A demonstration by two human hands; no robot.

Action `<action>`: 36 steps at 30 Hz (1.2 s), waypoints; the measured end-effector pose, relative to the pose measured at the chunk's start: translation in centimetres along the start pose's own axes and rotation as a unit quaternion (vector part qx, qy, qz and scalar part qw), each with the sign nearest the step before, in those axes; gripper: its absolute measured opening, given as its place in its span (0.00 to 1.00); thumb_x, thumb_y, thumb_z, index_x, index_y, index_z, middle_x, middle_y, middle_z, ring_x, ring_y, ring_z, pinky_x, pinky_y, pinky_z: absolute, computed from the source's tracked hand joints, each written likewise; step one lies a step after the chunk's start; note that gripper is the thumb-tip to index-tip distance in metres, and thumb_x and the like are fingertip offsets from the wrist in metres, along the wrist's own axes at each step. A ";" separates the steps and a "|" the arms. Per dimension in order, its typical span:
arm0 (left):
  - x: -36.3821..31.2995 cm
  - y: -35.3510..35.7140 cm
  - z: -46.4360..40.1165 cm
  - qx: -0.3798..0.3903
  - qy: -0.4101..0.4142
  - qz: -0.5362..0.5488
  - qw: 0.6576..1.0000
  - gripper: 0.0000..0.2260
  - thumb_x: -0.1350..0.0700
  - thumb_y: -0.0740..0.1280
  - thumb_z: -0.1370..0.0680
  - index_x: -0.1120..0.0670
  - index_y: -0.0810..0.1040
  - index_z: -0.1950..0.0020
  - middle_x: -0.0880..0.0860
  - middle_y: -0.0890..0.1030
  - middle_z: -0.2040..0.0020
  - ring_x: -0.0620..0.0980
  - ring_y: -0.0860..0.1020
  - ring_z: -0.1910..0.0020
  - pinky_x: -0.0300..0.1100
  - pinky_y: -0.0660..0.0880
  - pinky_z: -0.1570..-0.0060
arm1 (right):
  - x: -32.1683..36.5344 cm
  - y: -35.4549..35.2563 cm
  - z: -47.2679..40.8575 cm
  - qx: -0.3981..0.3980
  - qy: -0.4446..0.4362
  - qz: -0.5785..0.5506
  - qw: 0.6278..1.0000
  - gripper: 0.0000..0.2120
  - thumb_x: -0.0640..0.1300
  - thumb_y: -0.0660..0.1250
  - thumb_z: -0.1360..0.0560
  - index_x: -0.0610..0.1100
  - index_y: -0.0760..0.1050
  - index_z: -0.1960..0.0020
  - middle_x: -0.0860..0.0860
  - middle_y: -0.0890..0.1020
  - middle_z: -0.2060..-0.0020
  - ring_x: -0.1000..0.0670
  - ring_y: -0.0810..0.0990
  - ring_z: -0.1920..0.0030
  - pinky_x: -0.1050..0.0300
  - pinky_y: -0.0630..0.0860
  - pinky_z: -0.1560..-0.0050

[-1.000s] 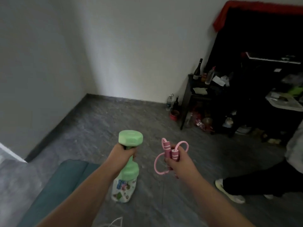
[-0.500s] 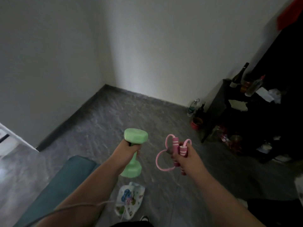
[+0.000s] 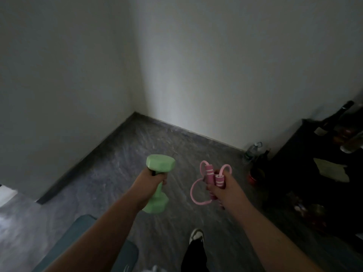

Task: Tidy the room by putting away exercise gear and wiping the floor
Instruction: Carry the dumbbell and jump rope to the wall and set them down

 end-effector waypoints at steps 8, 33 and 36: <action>-5.9 2.1 -16.8 -0.045 -0.042 0.035 0.997 0.04 0.63 0.70 0.25 0.57 0.79 0.51 0.55 0.80 0.63 0.51 0.80 0.64 0.47 0.75 0.62 | 3.8 -2.6 -20.3 0.039 -0.006 0.047 0.998 0.09 0.38 0.70 0.22 0.39 0.73 0.44 0.39 0.84 0.57 0.56 0.79 0.70 0.67 0.71 0.75; -13.3 -5.3 -69.9 0.055 -0.127 -0.165 0.976 0.18 0.66 0.70 0.27 0.61 0.75 0.38 0.60 0.80 0.47 0.55 0.78 0.50 0.44 0.73 0.55 | 7.6 5.8 -66.9 -0.064 0.118 0.011 0.991 0.04 0.39 0.69 0.22 0.41 0.78 0.47 0.44 0.79 0.69 0.55 0.74 0.76 0.63 0.69 0.76; -12.7 -4.7 -76.2 0.066 -0.145 -0.189 0.969 0.17 0.64 0.70 0.25 0.59 0.73 0.37 0.58 0.79 0.47 0.52 0.76 0.52 0.41 0.71 0.60 | 5.6 6.2 -72.6 -0.082 0.157 -0.003 0.984 0.08 0.37 0.70 0.22 0.40 0.77 0.44 0.40 0.80 0.66 0.55 0.73 0.75 0.65 0.67 0.78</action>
Point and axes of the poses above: each hand's wrist, its own z-axis away from the middle knuckle, its own y-axis out of the palm, x = y × z, the point moved 3 cm from there along -z, towards the middle knuckle
